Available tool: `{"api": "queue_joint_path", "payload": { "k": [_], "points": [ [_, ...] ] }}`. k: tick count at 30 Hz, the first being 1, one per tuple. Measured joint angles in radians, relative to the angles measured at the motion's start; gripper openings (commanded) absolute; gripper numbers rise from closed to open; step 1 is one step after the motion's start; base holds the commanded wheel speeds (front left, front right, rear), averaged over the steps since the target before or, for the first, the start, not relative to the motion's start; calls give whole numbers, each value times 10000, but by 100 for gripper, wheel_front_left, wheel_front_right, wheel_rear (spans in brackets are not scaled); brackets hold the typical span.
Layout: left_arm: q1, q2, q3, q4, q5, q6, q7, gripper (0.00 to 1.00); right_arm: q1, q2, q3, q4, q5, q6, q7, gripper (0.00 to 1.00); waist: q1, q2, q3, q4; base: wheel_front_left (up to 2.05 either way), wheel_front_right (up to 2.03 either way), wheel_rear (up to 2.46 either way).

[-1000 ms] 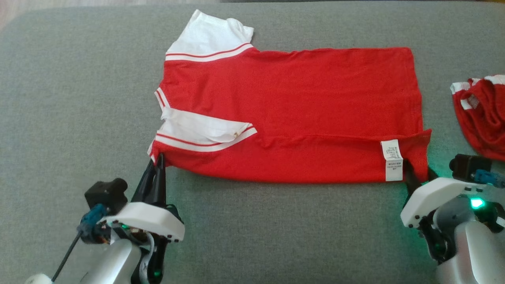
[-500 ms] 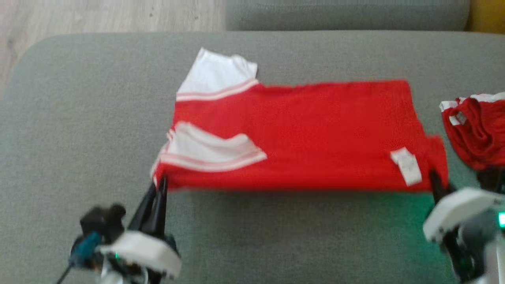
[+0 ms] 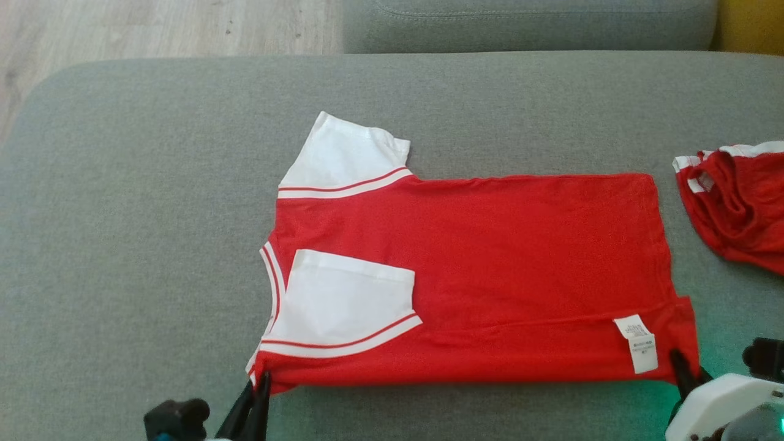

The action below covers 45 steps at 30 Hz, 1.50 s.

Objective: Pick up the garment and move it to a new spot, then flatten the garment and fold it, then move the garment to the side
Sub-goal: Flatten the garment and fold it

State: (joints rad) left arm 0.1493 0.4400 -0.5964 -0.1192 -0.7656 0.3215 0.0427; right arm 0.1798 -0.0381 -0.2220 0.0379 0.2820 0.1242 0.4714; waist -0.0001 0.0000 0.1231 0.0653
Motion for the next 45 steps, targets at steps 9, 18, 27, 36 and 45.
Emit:
{"api": "queue_joint_path", "payload": {
  "k": [9,18,27,36,45],
  "points": [
    [-314,171,96,132,245,-56,-173,100,-64,4,-257,-265,-88,-2,-825,100,0,0,136,-258,0,0,0],
    [-4608,1469,677,-155,993,-1127,1037,100,-1868,-2,360,-1413,-635,-2,-1049,100,2,0,804,-598,0,0,0],
    [-8691,1808,420,2278,1229,-3051,2782,100,-3738,-31,1517,-1463,-826,0,-1030,100,3,0,2038,-1402,0,0,0],
    [-9562,1745,186,4211,844,-3628,3812,100,-4414,-42,1707,-1122,-779,-2,-1312,100,4,-1,3341,-2388,0,0,0],
    [-9902,1781,234,4884,685,-3593,4138,100,-4856,-42,1871,-832,-619,-2,-1651,100,2,-1,3990,-3013,0,0,0]
  ]
}}
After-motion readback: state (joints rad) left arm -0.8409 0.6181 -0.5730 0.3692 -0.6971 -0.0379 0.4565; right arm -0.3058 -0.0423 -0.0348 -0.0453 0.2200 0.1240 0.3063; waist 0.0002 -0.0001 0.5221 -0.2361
